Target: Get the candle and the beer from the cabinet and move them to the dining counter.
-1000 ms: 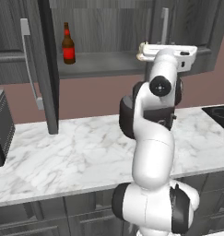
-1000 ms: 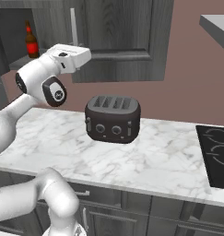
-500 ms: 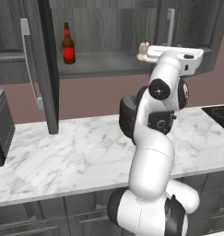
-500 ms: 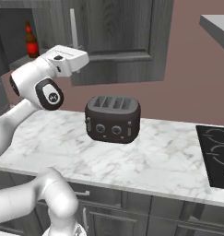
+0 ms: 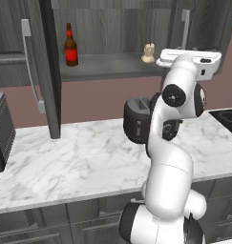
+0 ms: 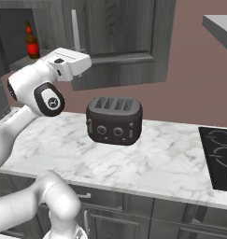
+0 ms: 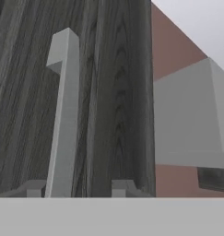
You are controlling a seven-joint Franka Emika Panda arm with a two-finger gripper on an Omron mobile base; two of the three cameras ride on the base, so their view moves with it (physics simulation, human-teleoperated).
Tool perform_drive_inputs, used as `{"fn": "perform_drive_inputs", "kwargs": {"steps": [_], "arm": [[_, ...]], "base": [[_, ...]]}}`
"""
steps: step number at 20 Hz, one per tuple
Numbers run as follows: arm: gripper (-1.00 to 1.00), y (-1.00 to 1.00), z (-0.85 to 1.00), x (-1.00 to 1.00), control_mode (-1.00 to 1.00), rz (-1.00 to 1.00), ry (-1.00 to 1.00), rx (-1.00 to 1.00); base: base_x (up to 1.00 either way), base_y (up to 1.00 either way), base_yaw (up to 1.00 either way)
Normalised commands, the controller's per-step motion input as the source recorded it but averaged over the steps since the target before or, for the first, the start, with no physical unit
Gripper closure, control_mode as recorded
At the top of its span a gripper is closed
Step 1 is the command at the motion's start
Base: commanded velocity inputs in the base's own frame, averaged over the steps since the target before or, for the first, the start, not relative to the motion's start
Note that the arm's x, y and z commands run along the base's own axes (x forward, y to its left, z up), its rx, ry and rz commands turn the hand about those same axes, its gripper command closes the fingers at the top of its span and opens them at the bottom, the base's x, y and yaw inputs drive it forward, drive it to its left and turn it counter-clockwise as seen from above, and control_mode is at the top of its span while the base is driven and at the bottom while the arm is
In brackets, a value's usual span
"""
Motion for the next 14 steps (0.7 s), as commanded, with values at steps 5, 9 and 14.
{"fn": "perform_drive_inputs", "kwargs": {"steps": [5,9,14], "arm": [[1.00,-0.82,0.00,-0.41,-1.00,-0.01,0.04,0.00],[1.00,-0.84,0.02,-0.41,-1.00,-0.01,0.05,0.00],[1.00,-0.85,0.00,-0.45,-1.00,-0.01,0.03,0.01]], "base": [[0.00,0.00,0.00],[0.00,0.00,0.00],[0.00,0.00,0.00]]}}
